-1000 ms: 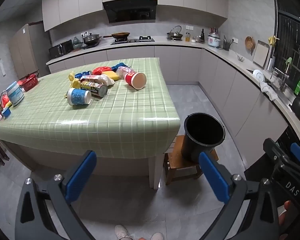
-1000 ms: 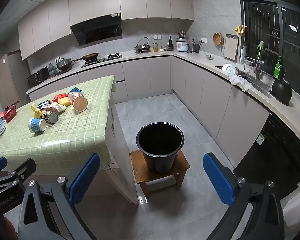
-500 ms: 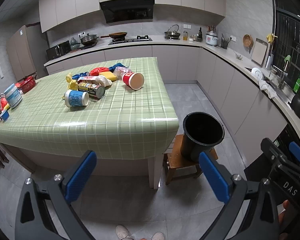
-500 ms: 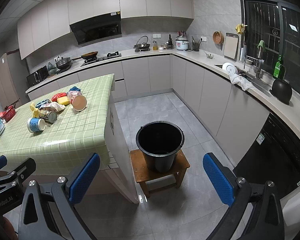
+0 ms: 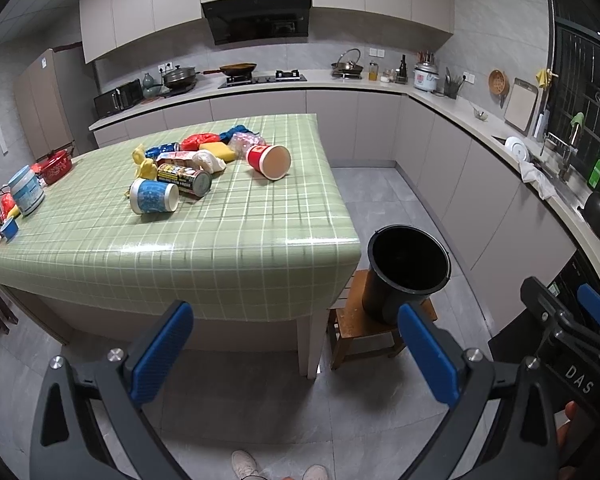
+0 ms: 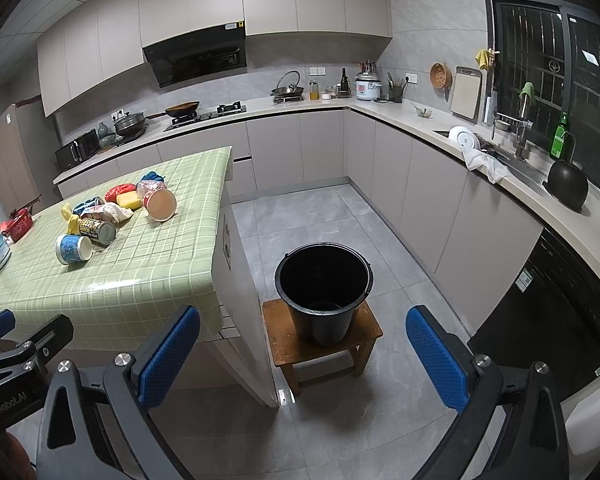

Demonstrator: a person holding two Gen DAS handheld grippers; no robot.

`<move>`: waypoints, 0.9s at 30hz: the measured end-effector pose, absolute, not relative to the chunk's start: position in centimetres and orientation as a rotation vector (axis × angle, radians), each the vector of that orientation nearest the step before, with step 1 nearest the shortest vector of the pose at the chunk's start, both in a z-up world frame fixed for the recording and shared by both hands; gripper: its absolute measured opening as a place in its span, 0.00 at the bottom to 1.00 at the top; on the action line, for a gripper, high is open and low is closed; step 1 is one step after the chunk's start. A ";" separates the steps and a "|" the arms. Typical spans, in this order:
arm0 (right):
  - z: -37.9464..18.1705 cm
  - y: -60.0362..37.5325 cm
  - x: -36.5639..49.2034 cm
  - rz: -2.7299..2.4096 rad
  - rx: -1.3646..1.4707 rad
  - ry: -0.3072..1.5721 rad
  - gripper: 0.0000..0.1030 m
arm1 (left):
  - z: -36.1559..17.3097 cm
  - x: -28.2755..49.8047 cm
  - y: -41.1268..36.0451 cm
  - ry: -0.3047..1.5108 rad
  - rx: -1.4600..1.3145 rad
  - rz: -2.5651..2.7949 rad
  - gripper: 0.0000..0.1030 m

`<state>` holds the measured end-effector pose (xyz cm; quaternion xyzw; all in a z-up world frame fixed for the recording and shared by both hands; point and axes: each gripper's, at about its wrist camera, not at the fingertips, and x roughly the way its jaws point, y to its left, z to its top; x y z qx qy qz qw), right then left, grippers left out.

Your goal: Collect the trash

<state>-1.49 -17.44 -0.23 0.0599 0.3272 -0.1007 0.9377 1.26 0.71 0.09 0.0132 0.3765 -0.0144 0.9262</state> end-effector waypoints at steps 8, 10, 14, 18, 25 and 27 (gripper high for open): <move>-0.3 -17.4 -1.2 -0.202 0.124 0.672 1.00 | 0.0 1.4 0.7 0.773 0.025 -0.026 1.00; -0.2 -17.4 -1.0 -0.200 0.122 0.674 1.00 | 0.0 1.5 0.7 0.773 0.024 -0.025 1.00; -0.4 -17.4 -0.5 -0.197 0.117 0.677 1.00 | -0.1 1.7 0.9 0.772 0.023 -0.023 1.00; -0.4 -17.3 -0.5 -0.197 0.120 0.678 1.00 | 0.0 1.6 0.9 0.772 0.023 -0.024 1.00; -0.5 -17.3 -0.5 -0.196 0.120 0.673 1.00 | 0.0 1.8 1.2 0.773 0.018 -0.023 1.00; -0.5 -17.2 -0.5 -0.196 0.120 0.674 1.00 | -0.1 1.9 1.2 0.773 0.019 -0.022 1.00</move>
